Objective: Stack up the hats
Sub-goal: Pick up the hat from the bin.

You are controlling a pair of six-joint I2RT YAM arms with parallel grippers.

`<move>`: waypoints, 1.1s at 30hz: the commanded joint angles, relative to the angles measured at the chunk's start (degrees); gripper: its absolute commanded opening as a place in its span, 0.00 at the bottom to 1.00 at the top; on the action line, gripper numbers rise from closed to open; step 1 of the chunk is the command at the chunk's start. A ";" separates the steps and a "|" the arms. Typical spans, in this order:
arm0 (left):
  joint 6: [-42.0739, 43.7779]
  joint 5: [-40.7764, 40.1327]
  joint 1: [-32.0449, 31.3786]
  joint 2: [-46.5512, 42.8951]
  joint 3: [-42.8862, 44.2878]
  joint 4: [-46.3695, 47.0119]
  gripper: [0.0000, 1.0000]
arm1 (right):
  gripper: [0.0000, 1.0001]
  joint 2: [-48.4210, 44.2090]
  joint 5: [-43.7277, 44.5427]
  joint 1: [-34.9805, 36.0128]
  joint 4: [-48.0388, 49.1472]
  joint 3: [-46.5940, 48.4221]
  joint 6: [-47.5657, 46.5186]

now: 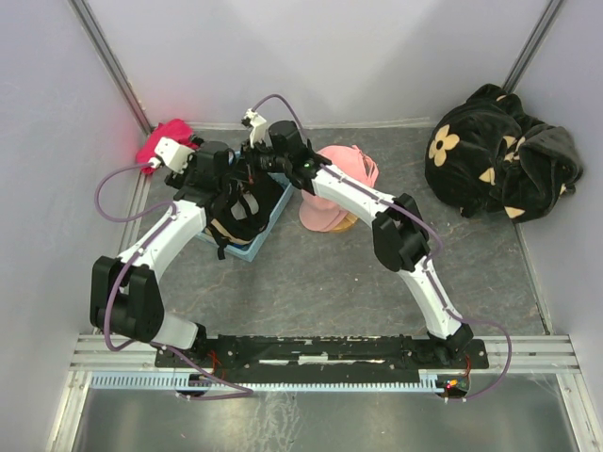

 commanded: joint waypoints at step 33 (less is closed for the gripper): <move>-0.67 14.82 0.94 -10.66 -6.79 18.21 0.99 | 0.01 -12.64 1.07 -3.23 -5.30 14.95 -3.89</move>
